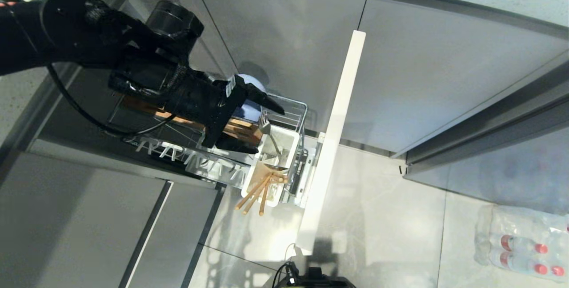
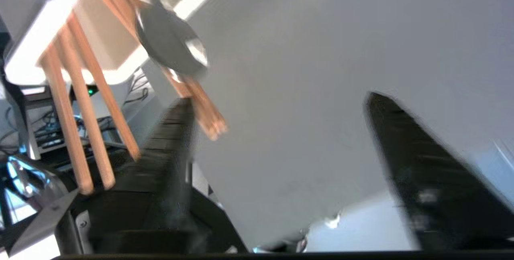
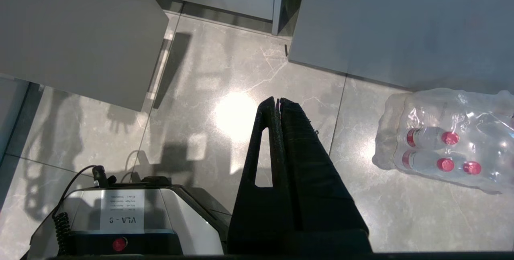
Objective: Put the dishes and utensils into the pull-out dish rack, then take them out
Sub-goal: Pick up the plate and place it in the cupboard
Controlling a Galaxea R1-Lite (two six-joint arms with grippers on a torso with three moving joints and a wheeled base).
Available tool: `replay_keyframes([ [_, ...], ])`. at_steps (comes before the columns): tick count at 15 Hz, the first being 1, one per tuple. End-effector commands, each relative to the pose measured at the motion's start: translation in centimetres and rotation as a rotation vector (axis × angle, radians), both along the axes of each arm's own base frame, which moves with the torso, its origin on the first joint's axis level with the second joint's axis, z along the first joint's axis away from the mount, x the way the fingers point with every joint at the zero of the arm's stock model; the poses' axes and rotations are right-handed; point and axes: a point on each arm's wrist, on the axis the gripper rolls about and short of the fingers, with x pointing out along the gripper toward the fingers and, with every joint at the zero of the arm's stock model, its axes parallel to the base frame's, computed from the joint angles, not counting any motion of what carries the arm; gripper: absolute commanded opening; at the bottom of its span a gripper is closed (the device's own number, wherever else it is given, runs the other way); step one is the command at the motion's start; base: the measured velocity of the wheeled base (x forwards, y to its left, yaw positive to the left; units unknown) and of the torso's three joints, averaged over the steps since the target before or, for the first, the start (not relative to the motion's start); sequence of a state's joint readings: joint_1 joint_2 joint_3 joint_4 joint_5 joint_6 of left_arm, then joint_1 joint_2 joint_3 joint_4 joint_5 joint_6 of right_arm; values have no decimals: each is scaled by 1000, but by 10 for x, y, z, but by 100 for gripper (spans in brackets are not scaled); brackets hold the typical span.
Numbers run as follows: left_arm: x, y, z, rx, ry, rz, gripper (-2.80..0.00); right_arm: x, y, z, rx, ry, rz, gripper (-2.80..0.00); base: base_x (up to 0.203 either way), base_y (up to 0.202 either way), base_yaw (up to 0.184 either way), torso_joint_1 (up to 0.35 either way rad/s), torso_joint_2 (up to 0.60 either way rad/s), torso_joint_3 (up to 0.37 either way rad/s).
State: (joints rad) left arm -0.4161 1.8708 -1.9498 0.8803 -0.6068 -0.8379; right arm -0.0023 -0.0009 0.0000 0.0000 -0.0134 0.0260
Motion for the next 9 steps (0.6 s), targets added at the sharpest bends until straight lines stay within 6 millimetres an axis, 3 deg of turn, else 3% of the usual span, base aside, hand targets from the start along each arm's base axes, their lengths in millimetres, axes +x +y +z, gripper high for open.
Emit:
replay_keyframes([
  [1,-20,7,19,-26,-45,-6,-280,0,0,0,1,1,0,-280,0,0,0,0,0,0],
  [9,-99,25,73,-102,-193,-74,-280,0,0,0,0,1,0,-280,0,0,0,0,0,0],
])
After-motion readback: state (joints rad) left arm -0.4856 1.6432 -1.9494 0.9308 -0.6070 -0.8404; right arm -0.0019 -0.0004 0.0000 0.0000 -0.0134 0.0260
